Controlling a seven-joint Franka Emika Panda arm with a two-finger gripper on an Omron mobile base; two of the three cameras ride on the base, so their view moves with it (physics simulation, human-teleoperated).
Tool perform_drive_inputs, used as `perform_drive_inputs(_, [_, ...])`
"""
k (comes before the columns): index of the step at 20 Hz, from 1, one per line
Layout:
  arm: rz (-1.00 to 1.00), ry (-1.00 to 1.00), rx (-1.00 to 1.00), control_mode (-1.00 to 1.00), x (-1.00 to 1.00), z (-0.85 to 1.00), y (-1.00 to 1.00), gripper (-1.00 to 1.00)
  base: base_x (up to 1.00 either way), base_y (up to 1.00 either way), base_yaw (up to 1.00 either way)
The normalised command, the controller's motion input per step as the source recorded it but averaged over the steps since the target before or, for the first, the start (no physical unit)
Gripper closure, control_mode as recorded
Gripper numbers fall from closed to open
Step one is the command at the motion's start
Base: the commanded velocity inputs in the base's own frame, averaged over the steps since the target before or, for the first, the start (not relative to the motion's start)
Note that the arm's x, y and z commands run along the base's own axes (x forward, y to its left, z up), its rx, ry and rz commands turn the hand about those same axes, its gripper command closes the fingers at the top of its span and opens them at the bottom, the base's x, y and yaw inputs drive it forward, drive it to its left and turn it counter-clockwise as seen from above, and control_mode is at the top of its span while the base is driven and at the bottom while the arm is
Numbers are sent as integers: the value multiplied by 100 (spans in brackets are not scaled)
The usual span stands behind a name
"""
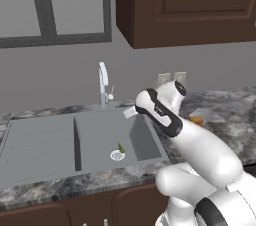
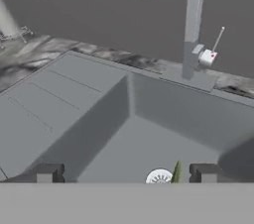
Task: Turn on the sink faucet. Then move the lemon wedge from the counter to the sink. Turn off the sink. Move the vegetable from the sink to the pot next to the stove. Finally move the pot to the rear left burner.
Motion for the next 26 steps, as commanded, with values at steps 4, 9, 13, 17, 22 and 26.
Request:
perform_drive_inputs(4, [-17, 37, -8, -100, 0, -4, 7, -100, 0, 0, 0])
perform_drive_inputs(9, [-10, 23, -4, -100, -8, -48, 0, -100, 0, 0, 0])
perform_drive_inputs(13, [-8, 18, -5, -100, -6, -50, 0, -100, 0, 0, 0])
perform_drive_inputs(17, [-5, 13, -10, -100, 0, -44, 8, -100, 0, 0, 0])
perform_drive_inputs(22, [-6, 3, -10, -100, 0, -37, 2, -100, 0, 0, 0])
perform_drive_inputs(26, [-8, 1, -8, -100, 0, -42, 0, -100, 0, 0, 0])
